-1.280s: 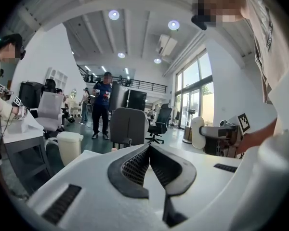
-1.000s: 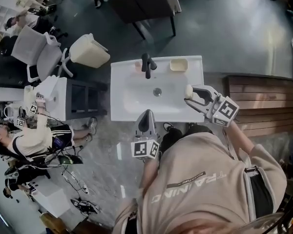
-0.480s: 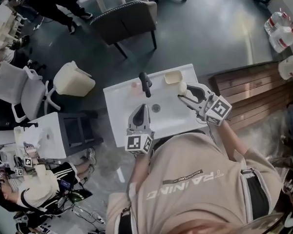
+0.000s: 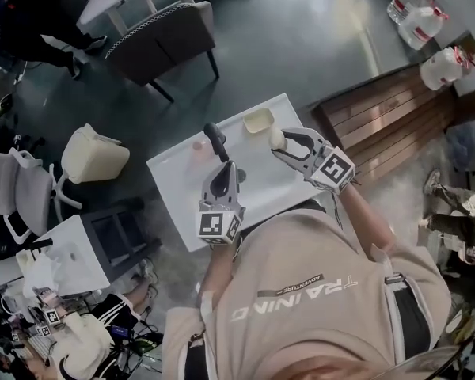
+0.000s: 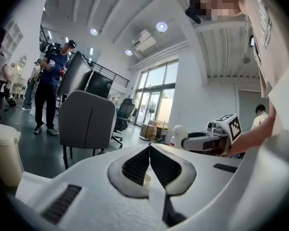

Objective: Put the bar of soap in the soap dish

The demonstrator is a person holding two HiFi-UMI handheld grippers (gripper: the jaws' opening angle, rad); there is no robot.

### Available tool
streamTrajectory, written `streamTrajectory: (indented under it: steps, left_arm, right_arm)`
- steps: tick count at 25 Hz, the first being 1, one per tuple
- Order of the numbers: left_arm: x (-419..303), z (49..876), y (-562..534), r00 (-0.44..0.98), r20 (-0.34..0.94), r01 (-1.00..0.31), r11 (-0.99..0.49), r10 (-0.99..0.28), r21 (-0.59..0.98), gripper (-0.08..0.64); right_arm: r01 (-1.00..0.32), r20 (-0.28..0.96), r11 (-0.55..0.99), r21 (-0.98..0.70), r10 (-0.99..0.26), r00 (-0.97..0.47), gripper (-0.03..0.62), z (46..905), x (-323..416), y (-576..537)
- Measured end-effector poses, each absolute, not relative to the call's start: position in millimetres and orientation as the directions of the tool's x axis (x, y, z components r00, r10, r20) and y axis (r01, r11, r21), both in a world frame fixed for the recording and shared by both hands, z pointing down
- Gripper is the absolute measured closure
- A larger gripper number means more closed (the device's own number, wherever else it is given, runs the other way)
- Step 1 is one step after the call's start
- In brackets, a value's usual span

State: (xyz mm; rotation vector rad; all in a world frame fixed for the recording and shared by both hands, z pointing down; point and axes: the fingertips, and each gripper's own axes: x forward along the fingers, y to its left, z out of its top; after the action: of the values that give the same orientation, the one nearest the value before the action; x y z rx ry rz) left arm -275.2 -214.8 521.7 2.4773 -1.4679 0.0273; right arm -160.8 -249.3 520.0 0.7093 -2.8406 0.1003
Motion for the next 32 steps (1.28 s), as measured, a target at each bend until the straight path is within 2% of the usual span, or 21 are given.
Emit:
streamTrajectory:
  steps: [7,14,18,24,32]
  left_arm:
    - [-265,517,-219,0.463,0.173,-0.88,-0.428,-0.869,0.206,0.549]
    - [-261,522,-223,0.422,0.2,-0.902,-0.388,-0.884,0.189,0.549]
    - [-267,526,-223,0.405,0.213,-0.91,-0.37,-0.889,0.187,0.549]
    - [-288,531,-224,0.373,0.213,-0.922,-0.336,-0.903,0.19,0.549]
    - [-307,541,-220,0.339,0.222,-0.932,-0.293,-0.914,0.215,0.549]
  right_arm:
    - [-0.391,0.36,0.91,0.14,-0.415,-0.836,0.41,564,-160,-271]
    - [-0.14,0.55,0.938,0.317,-0.302,-0.779,0.41,621,-174,-304]
    - [0.029,0.684,0.929,0.369,-0.251,-0.685,0.41,660,-182,-320]
    - [0.246,0.813,0.893,0.376,-0.191,-0.55,0.413,709,-201,-335]
    - [0.32,0.909,0.909,0.267,-0.129,-0.395,0.413,754,-206,-349]
